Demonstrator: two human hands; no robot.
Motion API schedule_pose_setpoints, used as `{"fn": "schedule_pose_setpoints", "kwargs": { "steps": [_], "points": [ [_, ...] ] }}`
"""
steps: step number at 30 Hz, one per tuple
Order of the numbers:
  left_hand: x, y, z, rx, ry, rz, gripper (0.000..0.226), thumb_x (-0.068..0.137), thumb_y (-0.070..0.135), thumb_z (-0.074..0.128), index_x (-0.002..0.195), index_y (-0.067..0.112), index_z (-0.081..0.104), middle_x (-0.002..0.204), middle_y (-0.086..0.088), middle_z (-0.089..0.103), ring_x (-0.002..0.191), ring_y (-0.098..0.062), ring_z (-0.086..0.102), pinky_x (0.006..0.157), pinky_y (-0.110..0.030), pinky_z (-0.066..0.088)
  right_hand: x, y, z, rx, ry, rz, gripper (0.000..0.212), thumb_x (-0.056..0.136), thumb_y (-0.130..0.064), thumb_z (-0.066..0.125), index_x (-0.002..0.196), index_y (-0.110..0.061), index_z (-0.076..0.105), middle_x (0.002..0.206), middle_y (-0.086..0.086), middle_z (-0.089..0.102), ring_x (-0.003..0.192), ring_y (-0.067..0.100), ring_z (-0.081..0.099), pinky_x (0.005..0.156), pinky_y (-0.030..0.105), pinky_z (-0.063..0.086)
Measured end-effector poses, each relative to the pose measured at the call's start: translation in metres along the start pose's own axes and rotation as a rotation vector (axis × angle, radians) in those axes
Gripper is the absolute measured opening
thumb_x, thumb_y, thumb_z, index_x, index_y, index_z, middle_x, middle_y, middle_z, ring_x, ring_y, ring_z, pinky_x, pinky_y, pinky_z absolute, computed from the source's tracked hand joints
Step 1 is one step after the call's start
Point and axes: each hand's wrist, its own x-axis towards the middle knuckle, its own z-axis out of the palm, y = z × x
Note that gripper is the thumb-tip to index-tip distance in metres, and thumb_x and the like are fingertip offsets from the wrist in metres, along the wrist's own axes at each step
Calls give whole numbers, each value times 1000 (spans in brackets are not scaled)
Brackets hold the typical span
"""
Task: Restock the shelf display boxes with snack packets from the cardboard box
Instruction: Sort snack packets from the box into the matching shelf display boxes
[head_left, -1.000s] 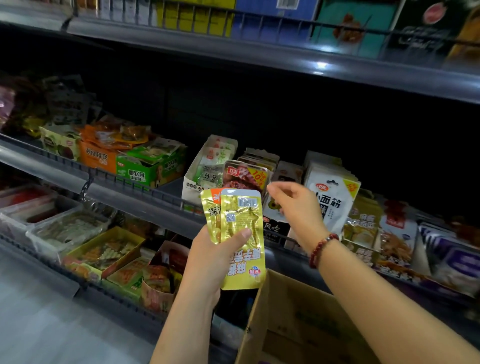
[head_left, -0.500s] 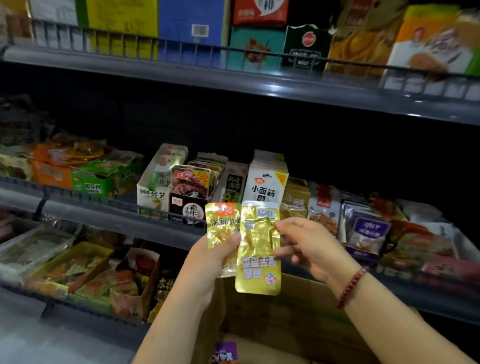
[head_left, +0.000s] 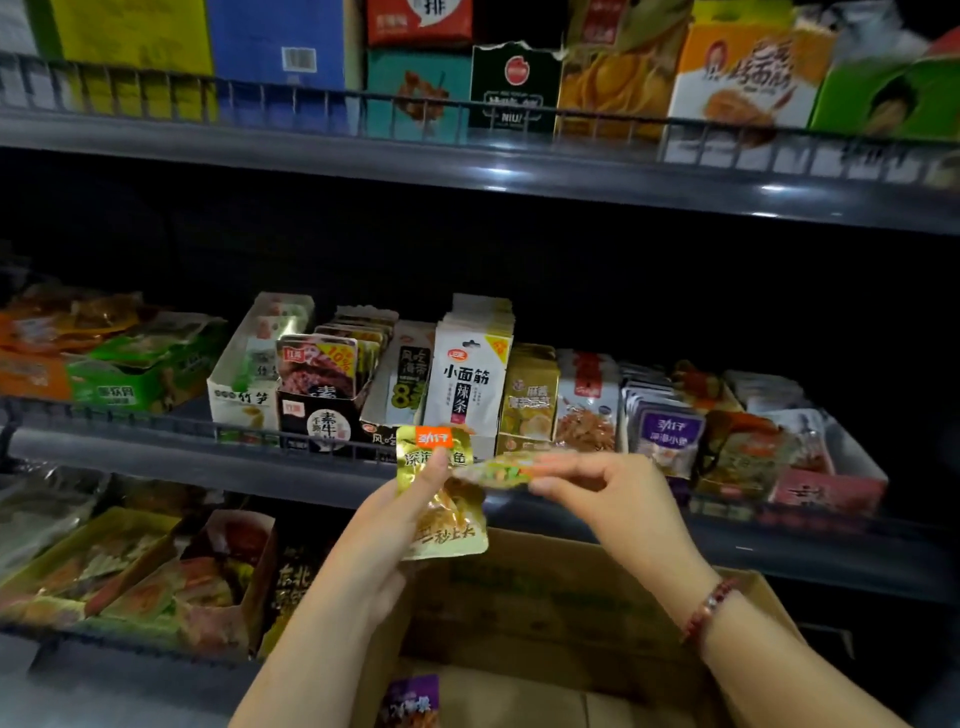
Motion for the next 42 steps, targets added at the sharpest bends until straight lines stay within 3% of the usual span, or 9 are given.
{"fn": "schedule_pose_setpoints", "kwargs": {
  "steps": [2, 5, 11, 16, 21, 29, 34, 39, 42],
  "points": [
    [2, -3, 6, -79, -30, 9, 33, 78, 29, 68, 104, 8, 68, 87, -8, 76, 76, -17, 72, 65, -28, 54, -2, 6, 4, -6, -11, -51, 22, 78, -21, 75, 96, -33, 72, 100, -31, 60, 89, -28, 51, 78, -5, 39],
    [7, -9, 11, -162, -4, 24, 19, 83, 1, 66, 102, 4, 66, 85, -9, 76, 69, -18, 73, 55, -24, 57, -1, 13, 7, 110, 0, -42, 27, 79, -17, 74, 103, -29, 71, 112, -24, 60, 98, -18, 57, 91, 10, 47],
    [16, -15, 17, -195, -43, 77, 42, 64, 11, 73, 105, 9, 64, 93, -9, 76, 80, -22, 73, 67, -32, 55, 21, 25, 8, 202, 124, 122, 50, 82, -21, 71, 130, -20, 57, 146, -11, 39, 87, -8, 62, 71, 9, 52],
    [27, -21, 20, -125, 21, 120, 27, 79, 6, 72, 105, 11, 66, 97, -9, 76, 90, -26, 73, 81, -40, 55, 39, 32, 10, 520, 229, 239, 67, 81, -6, 71, 140, -18, 41, 124, -1, 61, 98, 11, 67, 78, 25, 58],
    [35, -27, 25, -19, 32, 143, 30, 80, 22, 74, 109, 18, 67, 99, -2, 76, 94, -23, 71, 91, -45, 54, 71, 31, 1, 588, 293, 250, 49, 86, 1, 63, 131, -8, 46, 96, 5, 69, 84, 16, 69, 68, 23, 57],
    [50, -31, 20, -1, 141, 126, 15, 93, 25, 61, 108, 23, 64, 101, -2, 74, 94, -22, 70, 90, -43, 54, 149, 38, -13, 96, 512, 17, 33, 92, -12, 61, 123, -7, 51, 100, -3, 58, 92, 12, 58, 78, 26, 48],
    [53, -30, 17, -43, 149, 124, 11, 96, 28, 57, 104, 26, 65, 94, 3, 74, 84, -15, 71, 66, -26, 53, 170, 50, 7, -70, 422, -2, 27, 92, -15, 61, 117, -7, 54, 102, -3, 56, 90, 9, 52, 70, 16, 37],
    [54, -31, 18, -43, 135, 104, 16, 95, 29, 58, 108, 24, 65, 96, 2, 75, 84, -15, 72, 65, -26, 54, 165, 68, 22, -220, 289, 148, 27, 90, -17, 64, 114, -8, 56, 81, -6, 54, 80, 11, 51, 55, 18, 34],
    [55, -31, 19, -53, 127, 87, 17, 95, 31, 58, 109, 25, 64, 99, 1, 74, 89, -17, 71, 70, -29, 55, 159, 80, 30, -239, 258, 202, 27, 89, -15, 65, 114, -8, 57, 69, -8, 50, 73, 11, 51, 62, 18, 35]
  ]
}}
